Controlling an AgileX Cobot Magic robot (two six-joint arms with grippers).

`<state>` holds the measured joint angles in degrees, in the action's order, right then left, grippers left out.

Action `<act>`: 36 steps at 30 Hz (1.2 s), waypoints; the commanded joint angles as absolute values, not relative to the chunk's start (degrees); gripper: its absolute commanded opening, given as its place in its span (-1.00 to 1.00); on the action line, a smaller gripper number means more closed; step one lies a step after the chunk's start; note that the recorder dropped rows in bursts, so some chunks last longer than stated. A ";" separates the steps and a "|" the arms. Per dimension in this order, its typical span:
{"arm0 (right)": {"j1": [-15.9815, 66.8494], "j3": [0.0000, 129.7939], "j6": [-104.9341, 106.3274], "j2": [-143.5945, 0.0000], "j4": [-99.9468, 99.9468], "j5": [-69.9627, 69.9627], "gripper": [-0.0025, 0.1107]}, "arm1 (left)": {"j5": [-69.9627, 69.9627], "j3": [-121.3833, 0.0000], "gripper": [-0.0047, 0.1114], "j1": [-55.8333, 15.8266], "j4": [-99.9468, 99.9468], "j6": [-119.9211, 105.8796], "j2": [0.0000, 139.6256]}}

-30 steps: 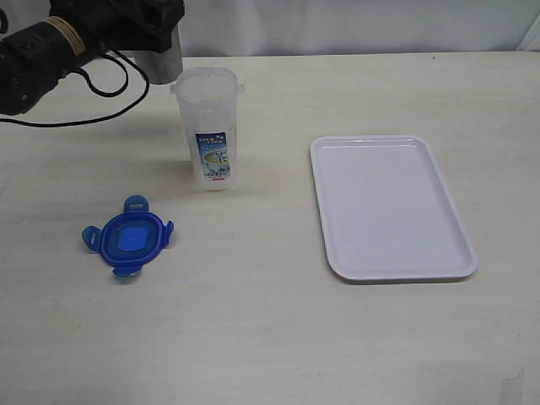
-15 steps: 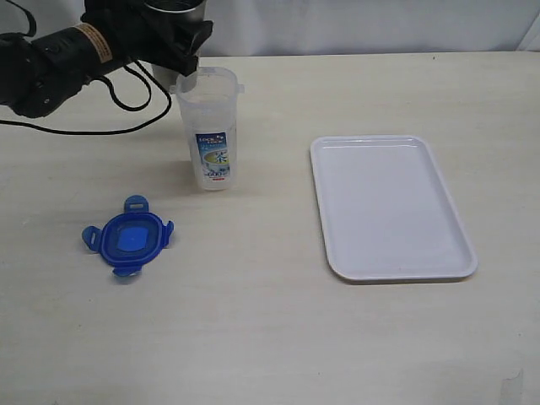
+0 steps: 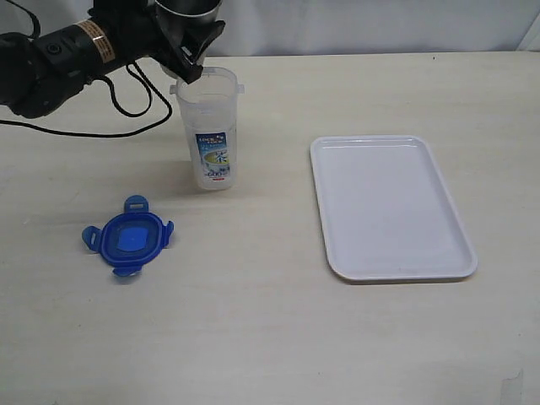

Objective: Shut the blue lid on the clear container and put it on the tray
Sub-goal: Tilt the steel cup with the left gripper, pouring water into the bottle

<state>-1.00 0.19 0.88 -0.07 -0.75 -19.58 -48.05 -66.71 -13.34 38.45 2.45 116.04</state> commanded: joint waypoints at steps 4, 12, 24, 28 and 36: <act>-1.26 0.00 0.88 0.00 -1.02 -19.65 -0.83 | -53.57 -67.63 -0.92 -13.02 40.09 -2.74 114.91; -1.26 0.00 0.88 0.00 -1.02 -19.65 -0.83 | -55.84 -67.63 -0.92 -11.12 41.55 -2.74 114.91; -1.26 0.00 0.88 0.00 -1.02 -19.65 -0.83 | -57.24 -67.63 -0.92 -10.68 46.20 -2.74 114.91; -1.26 0.00 0.88 0.00 -1.02 -19.65 -0.83 | -57.75 -67.63 -0.92 -10.68 46.20 -2.88 114.91; -1.26 0.00 0.88 0.00 -1.02 -19.65 -0.83 | -57.91 -67.63 -0.92 -10.68 46.96 -5.38 114.91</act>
<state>-1.00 0.19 0.88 -0.07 -0.75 -19.58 -53.22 -66.71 -10.67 48.08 -3.86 116.04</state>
